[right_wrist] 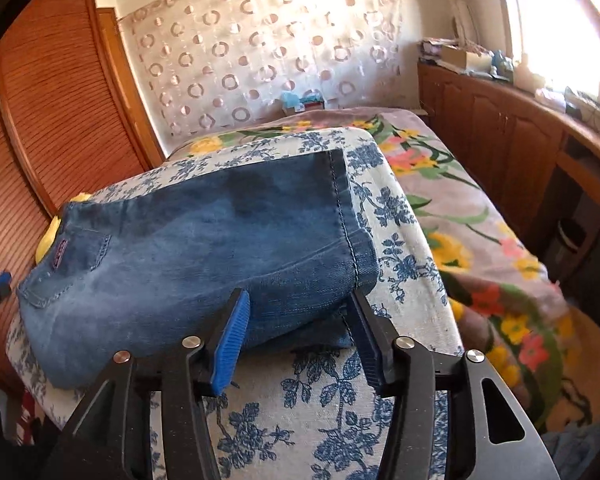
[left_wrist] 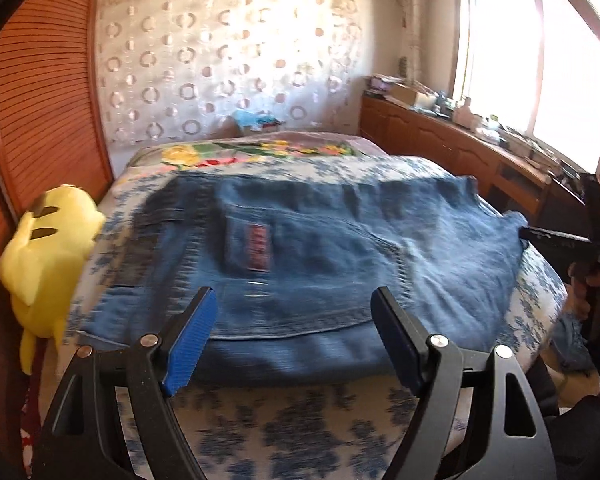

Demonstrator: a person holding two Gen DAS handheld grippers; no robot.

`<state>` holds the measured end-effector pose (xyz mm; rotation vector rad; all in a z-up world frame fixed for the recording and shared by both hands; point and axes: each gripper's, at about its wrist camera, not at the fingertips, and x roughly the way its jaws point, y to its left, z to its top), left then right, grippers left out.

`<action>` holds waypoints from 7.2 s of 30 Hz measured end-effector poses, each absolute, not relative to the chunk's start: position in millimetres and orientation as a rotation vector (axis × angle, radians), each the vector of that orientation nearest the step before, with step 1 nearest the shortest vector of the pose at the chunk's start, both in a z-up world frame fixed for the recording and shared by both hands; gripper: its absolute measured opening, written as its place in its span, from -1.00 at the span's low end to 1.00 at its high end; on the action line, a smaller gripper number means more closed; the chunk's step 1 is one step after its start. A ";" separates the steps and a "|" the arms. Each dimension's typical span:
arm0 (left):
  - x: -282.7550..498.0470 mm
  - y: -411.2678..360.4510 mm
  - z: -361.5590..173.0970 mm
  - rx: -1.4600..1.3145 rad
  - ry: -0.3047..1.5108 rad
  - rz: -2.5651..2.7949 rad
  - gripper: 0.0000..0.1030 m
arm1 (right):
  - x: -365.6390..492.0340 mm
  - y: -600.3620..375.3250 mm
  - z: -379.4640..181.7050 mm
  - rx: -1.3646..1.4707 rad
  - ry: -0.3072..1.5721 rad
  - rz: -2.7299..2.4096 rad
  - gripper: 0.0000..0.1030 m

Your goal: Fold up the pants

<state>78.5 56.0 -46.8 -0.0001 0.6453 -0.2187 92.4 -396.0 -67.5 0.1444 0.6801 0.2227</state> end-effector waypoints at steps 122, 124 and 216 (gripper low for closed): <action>68.9 70.2 2.8 -0.128 0.509 -0.296 -0.84 | 189.1 -146.1 27.6 -0.134 0.612 0.790 -0.88; 69.0 84.4 0.6 -0.142 0.508 -0.265 -0.84 | 195.8 -119.7 37.6 -0.158 0.593 0.809 -0.88; 79.9 170.1 -48.5 -0.156 0.663 -0.002 -0.16 | 130.5 -152.2 -45.6 -0.133 0.656 0.657 0.49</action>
